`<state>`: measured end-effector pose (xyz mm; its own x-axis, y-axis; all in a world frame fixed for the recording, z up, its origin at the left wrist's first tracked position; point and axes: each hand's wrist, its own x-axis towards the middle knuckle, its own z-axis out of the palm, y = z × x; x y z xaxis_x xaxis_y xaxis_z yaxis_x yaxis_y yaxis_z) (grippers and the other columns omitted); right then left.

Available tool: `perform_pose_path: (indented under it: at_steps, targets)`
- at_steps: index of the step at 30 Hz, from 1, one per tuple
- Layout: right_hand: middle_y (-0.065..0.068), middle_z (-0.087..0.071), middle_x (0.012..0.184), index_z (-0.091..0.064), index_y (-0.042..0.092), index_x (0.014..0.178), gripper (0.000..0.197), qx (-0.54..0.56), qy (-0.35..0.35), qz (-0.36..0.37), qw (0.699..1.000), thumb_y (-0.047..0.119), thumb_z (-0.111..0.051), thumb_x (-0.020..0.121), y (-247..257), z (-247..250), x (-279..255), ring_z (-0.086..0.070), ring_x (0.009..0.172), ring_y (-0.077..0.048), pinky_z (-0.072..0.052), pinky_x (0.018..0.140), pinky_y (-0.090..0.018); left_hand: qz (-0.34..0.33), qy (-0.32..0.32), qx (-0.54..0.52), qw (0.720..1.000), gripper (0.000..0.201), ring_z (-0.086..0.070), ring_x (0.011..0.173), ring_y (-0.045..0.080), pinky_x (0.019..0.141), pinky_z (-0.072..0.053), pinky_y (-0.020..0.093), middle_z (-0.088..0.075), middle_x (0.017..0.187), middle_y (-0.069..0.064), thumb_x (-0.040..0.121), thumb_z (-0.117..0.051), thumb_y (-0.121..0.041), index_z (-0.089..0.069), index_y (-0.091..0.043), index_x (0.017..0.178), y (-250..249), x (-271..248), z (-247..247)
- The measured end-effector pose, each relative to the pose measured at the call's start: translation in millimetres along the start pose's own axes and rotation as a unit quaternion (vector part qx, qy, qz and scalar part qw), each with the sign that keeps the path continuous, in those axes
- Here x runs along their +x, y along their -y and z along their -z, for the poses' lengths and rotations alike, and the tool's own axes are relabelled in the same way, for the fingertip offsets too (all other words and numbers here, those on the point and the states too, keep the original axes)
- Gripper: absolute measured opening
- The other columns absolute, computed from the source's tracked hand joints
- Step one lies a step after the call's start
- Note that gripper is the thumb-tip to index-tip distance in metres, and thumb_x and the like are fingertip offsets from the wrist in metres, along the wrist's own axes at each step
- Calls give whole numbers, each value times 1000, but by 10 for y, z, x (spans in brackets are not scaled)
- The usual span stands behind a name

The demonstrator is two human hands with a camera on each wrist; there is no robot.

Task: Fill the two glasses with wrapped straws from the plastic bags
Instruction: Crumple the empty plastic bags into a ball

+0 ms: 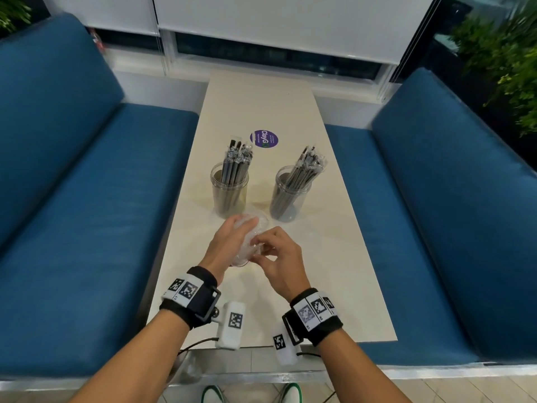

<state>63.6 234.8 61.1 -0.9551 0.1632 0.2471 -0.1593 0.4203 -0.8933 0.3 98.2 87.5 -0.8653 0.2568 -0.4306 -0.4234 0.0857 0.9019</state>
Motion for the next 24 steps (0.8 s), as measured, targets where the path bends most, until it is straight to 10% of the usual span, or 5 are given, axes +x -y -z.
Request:
perform_pose_path:
  at_steps: [9, 13, 19, 24]
  targets:
    - [5, -65, 105, -57, 24, 111, 41, 55, -71, -84, 992, 4, -80, 83, 186, -44, 11, -64, 86, -10, -60, 71, -28, 37, 140, -190, 971, 61, -71, 124, 39, 95, -58, 69, -74, 134, 10, 96, -72, -50, -46, -33, 149, 129, -195, 45]
    - [9, -70, 106, -64, 21, 111, 29, 30, -61, -49, 996, 10, -77, 87, 219, -155, -48, -68, 91, -9, -57, 78, -24, -2, 7, -223, 975, 44, -79, 96, 26, 71, -63, 39, -78, 123, 11, 99, -69, -34, -58, -26, 141, 205, -208, -87]
    - [12, -56, 136, -71, 29, 122, 29, 18, 45, 8, 999, 24, -68, 94, 194, -14, -151, -54, 129, -13, -48, 102, -24, -48, -161, -227, 959, 37, -72, 91, 34, 72, -61, 43, -70, 128, 22, 84, -76, -27, -68, -38, 118, 302, -193, -85]
    - [9, -66, 112, -71, 28, 103, 16, 91, -11, -64, 994, 13, -65, 98, 33, 60, -414, -65, 101, -11, -52, 84, -24, -81, -254, -136, 954, 26, -65, 99, 24, 60, -59, 29, -66, 116, 3, 93, -69, -21, -67, -42, 108, 592, -398, -151]
